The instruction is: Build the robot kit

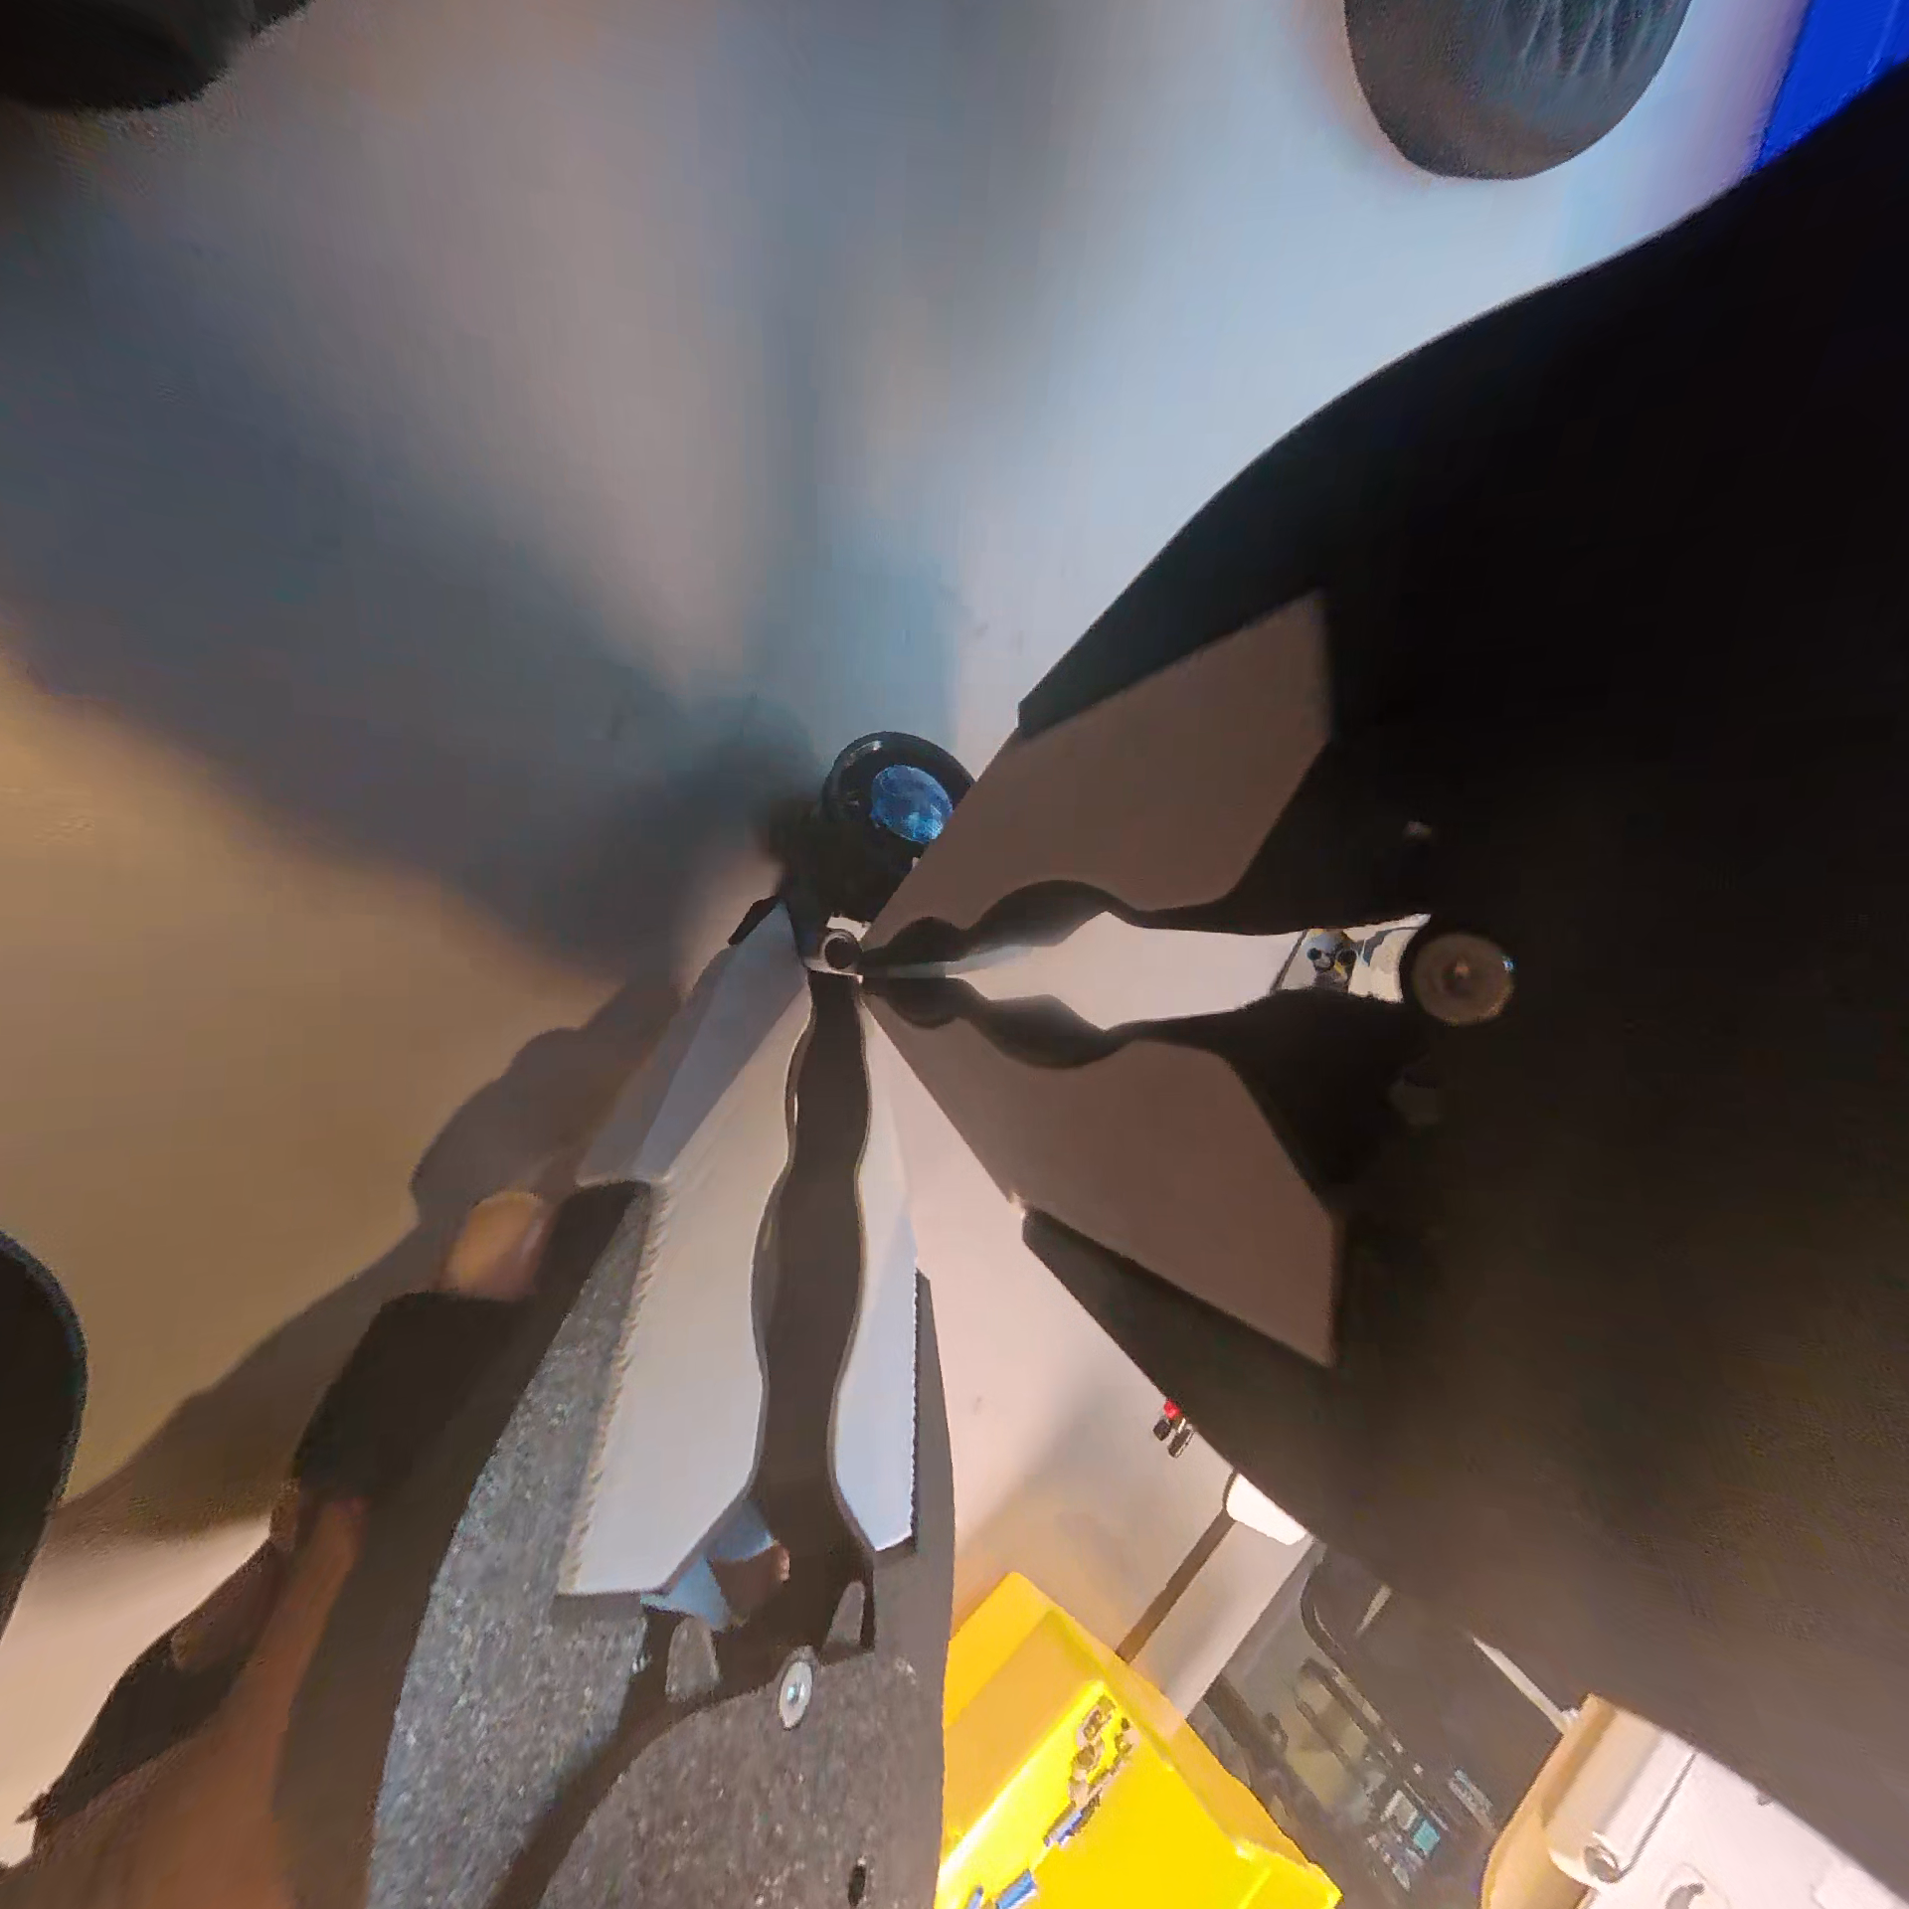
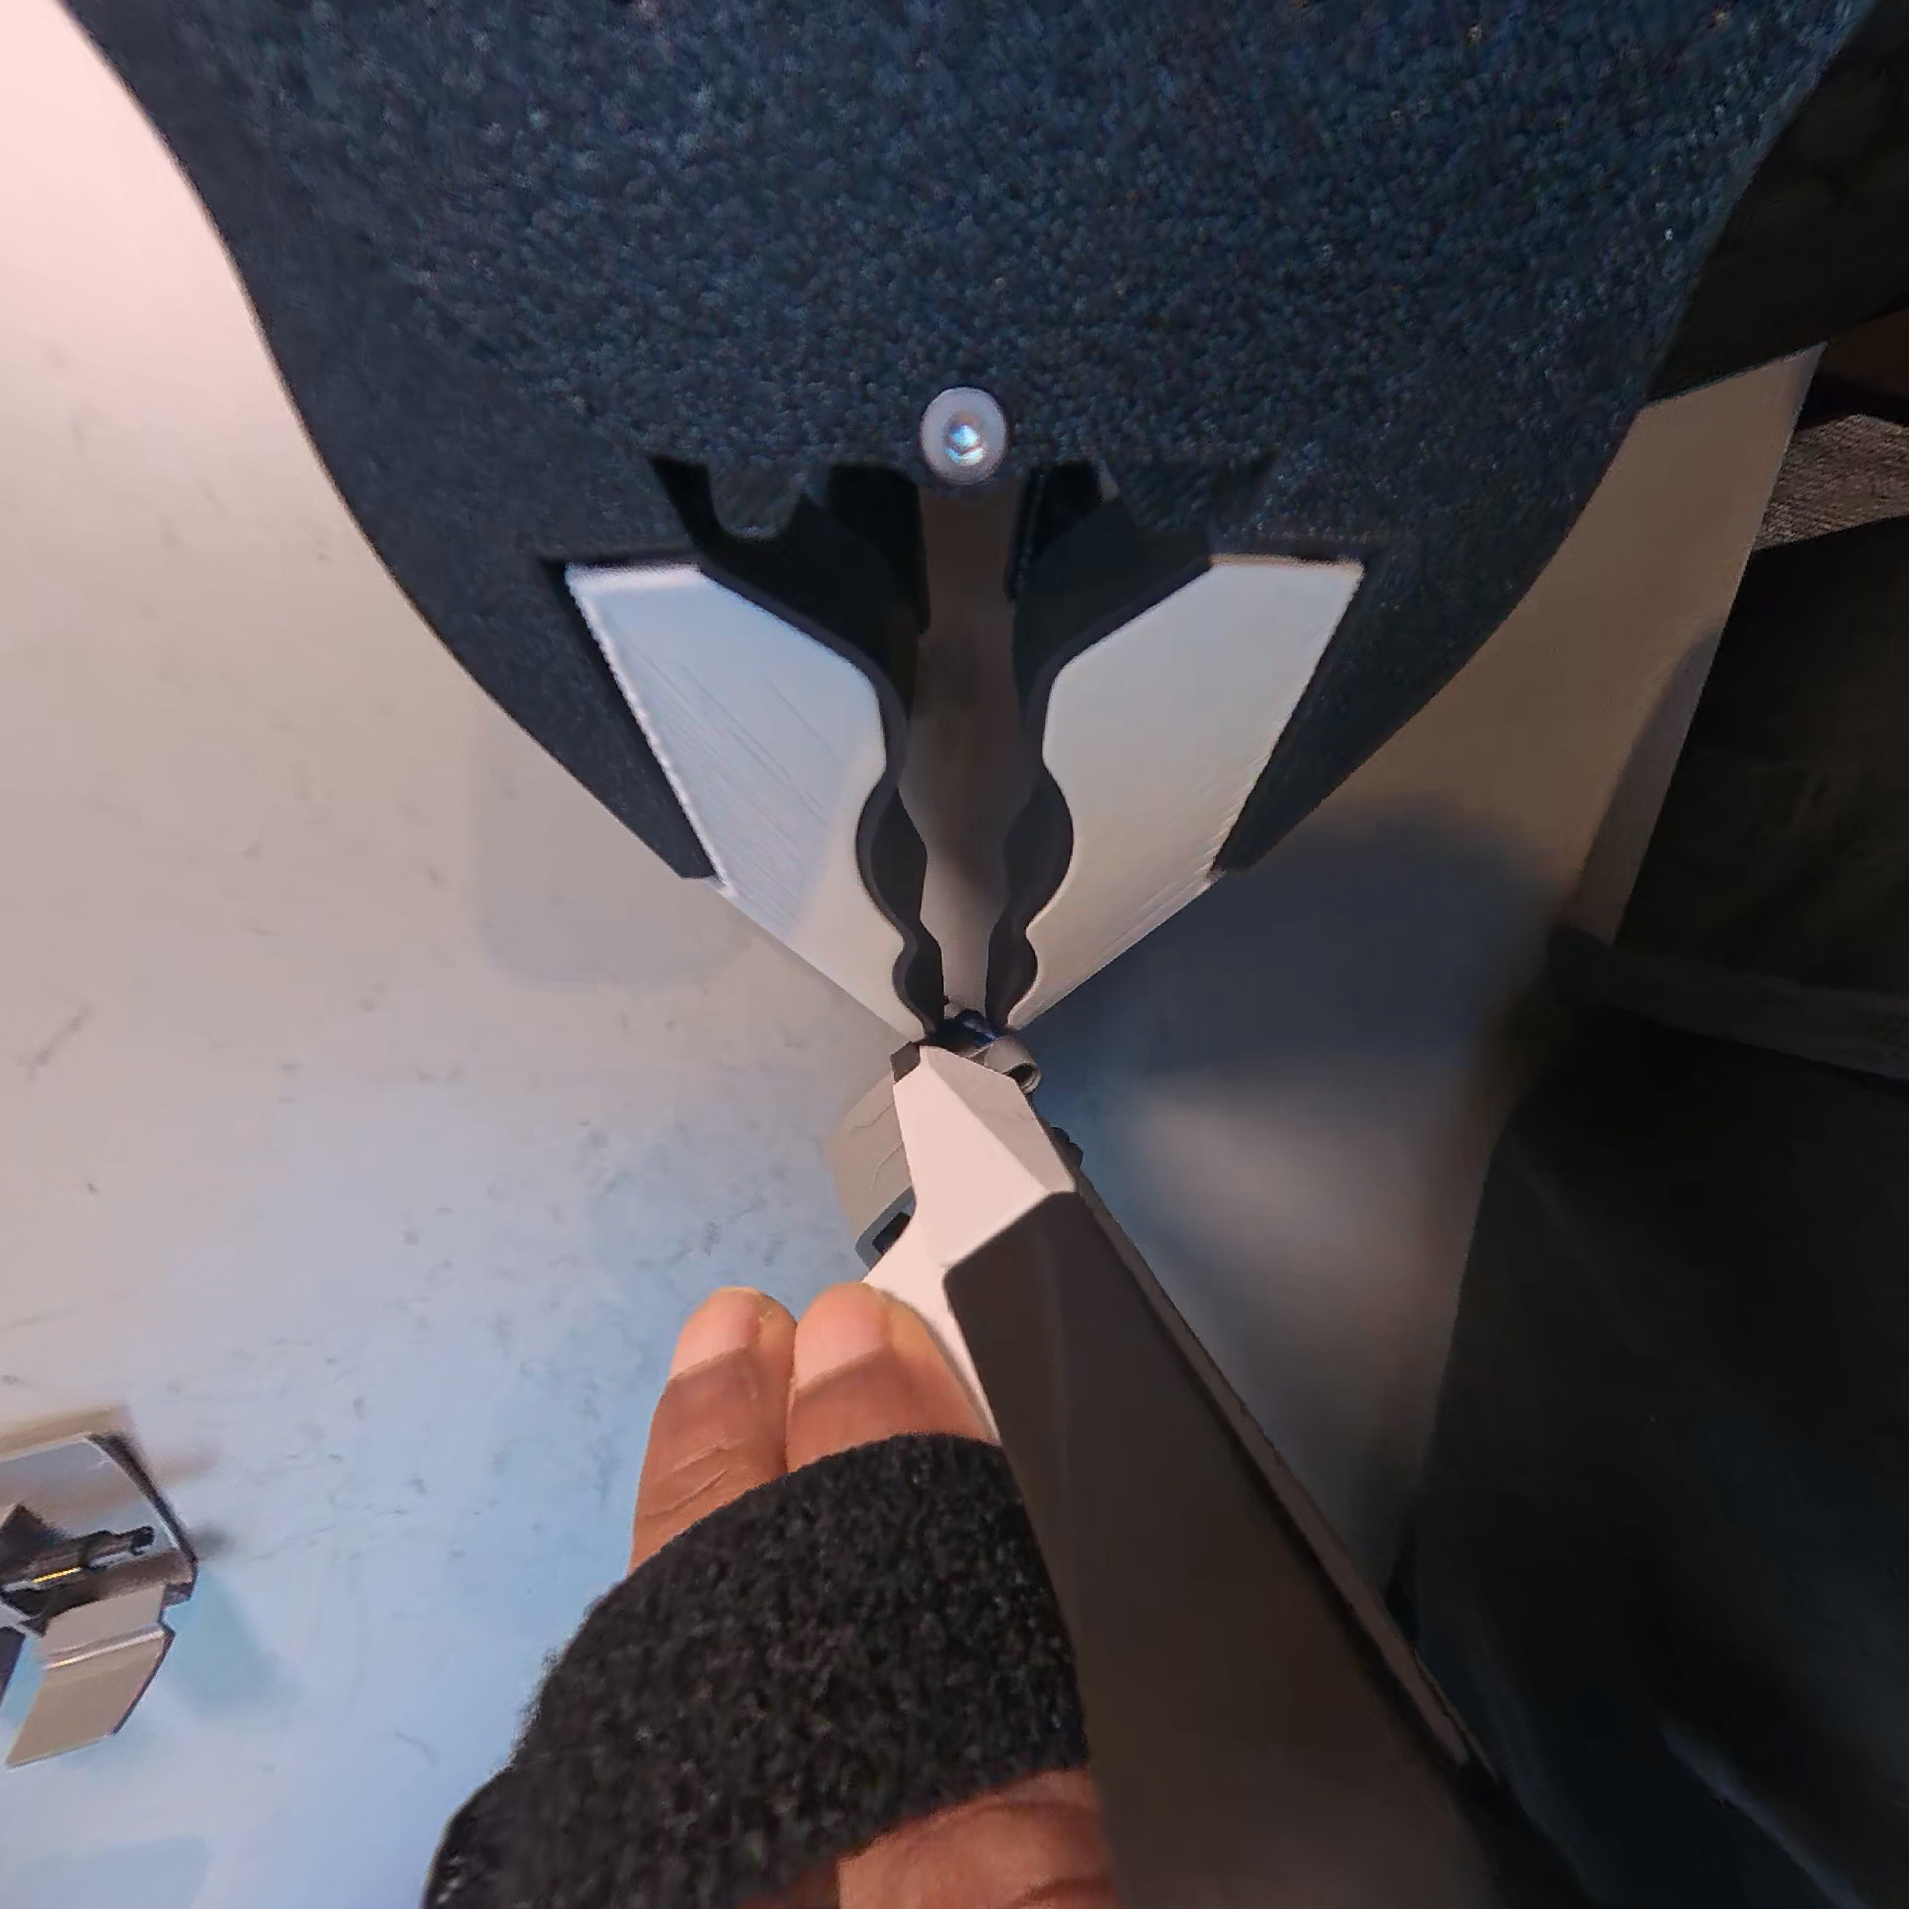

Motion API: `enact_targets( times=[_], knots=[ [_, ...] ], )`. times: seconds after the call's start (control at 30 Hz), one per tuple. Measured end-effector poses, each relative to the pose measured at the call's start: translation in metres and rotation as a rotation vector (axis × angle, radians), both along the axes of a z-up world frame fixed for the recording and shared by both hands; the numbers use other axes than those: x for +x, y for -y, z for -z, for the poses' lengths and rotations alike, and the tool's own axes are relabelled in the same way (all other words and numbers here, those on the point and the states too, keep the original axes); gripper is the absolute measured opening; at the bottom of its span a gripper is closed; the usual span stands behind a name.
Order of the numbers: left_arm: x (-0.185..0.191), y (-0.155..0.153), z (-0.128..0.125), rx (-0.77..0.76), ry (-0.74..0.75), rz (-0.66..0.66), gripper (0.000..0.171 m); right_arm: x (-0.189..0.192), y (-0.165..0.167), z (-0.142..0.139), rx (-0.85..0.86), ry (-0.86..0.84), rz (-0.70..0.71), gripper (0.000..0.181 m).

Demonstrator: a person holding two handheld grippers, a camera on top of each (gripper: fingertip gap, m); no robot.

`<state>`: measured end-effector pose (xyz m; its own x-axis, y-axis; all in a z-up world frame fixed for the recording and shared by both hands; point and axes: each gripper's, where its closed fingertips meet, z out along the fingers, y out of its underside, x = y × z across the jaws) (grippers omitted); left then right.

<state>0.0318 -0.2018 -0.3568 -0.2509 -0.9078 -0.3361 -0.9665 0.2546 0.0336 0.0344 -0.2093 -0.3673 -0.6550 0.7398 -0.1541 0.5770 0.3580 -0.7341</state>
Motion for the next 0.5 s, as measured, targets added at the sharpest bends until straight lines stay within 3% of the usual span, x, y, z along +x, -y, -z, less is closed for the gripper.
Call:
enact_targets(
  times=[0.13,0.2,0.4,0.5],
  knots=[
    [-0.007,-0.005,0.005,-0.008,-0.027,-0.027,0.001,-0.003,-0.007,-0.001,0.053,-0.040,0.014,0.009],
    [-0.017,-0.007,0.018,-0.003,-0.083,-0.036,0.001,-0.002,-0.013,-0.002,0.059,-0.047,0.034,0.019],
    [-0.014,-0.011,0.010,0.001,0.026,-0.089,0.001,0.008,-0.018,-0.012,0.095,-0.125,0.100,0.022],
    [-0.019,-0.015,0.000,-0.044,0.160,-0.178,0.000,0.007,-0.020,-0.019,0.105,-0.178,0.166,0.022]
  ],
)
